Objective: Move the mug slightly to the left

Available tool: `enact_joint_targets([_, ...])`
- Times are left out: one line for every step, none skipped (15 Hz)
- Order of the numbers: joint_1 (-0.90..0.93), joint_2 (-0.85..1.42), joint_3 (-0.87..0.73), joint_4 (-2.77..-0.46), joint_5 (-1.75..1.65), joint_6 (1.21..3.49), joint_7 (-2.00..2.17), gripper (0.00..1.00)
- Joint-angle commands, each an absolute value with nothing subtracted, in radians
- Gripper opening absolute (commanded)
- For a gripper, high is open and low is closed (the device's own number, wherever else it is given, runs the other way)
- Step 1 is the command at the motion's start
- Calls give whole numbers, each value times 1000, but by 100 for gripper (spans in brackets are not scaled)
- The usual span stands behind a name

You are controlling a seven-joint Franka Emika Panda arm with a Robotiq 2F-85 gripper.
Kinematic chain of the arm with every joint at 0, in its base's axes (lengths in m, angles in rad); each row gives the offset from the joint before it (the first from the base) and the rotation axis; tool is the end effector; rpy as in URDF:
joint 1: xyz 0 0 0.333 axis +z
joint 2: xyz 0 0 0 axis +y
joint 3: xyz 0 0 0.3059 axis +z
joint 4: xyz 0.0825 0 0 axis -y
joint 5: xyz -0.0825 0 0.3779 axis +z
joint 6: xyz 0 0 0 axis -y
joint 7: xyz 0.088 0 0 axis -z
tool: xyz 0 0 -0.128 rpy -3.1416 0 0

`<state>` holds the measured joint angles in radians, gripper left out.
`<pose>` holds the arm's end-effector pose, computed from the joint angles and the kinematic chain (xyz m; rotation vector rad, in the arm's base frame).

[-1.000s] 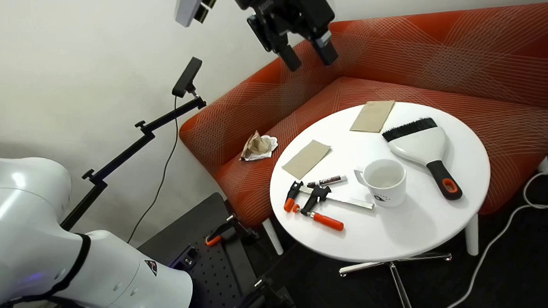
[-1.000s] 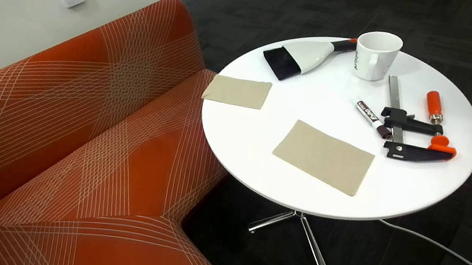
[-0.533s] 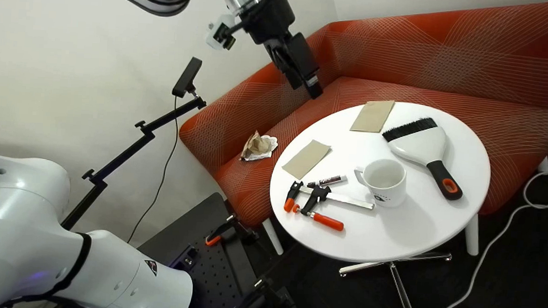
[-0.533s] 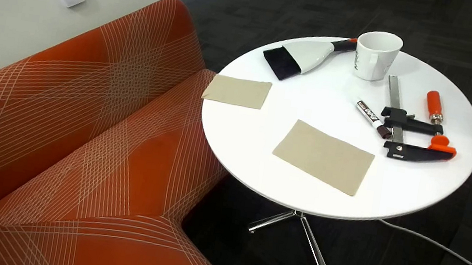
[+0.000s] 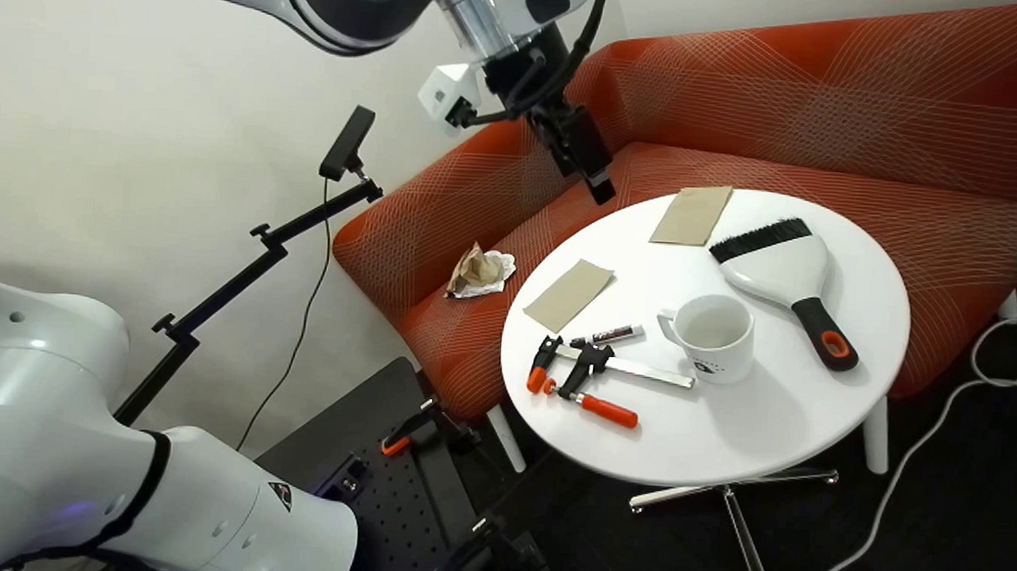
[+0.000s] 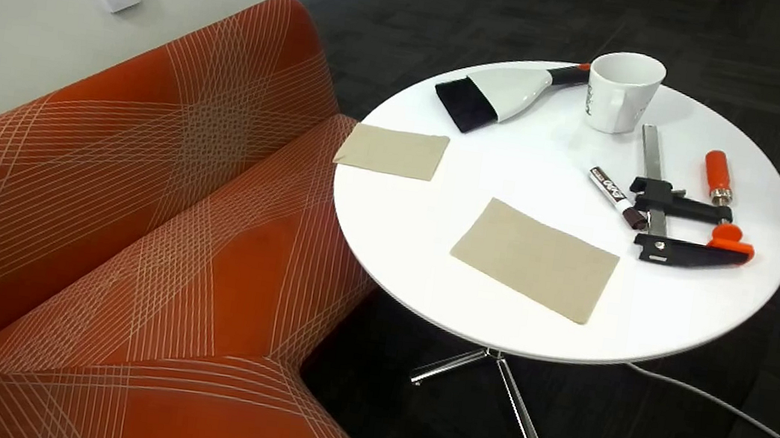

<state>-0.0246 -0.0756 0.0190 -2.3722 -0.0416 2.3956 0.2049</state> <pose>0.4968 -0.0037 0.3365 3.1036 -0.2822 0.1584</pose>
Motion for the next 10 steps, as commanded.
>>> enact_joint_targets([-20,-76,14,-2370,-41,2393,204,100])
enact_joint_targets([-20,-76,14,-2369,-41,2393,204,100])
enact_joint_targets([-20,-76,14,-2368,-41,2393,204,100])
enact_joint_targets([-22,-56,13,-2354,-39,2399,224,100])
enact_joint_targets([-20,-34,13,-2341,-21,2403,226,100])
enact_joint_targets([-19,-6,13,-2329,-11,2412,241,100])
enact_joint_targets([-18,16,11,-2320,5,2413,244,100])
enact_joint_targets([-19,45,10,-2309,13,2423,264,100])
enact_joint_targets([-18,72,9,-2300,27,2433,266,100])
enact_joint_targets([-17,101,7,-2290,36,2451,278,100])
